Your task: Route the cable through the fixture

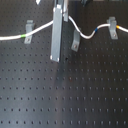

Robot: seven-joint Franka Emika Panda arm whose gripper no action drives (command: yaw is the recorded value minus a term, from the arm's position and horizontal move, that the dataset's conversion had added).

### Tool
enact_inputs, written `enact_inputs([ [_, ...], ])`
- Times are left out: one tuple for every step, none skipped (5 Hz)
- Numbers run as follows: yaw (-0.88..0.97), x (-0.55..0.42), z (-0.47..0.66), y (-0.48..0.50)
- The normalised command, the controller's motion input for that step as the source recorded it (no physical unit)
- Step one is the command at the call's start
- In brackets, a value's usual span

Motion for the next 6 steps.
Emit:
enact_inputs([
  [0.0, 0.01, 0.05, 0.054],
  [0.0, -0.213, 0.34, 0.29],
  [0.01, -0.193, 0.17, 0.314],
  [0.11, 0.041, -0.01, 0.228],
  [0.08, 0.018, 0.03, 0.093],
  [0.0, -0.094, 0.39, 0.029],
])
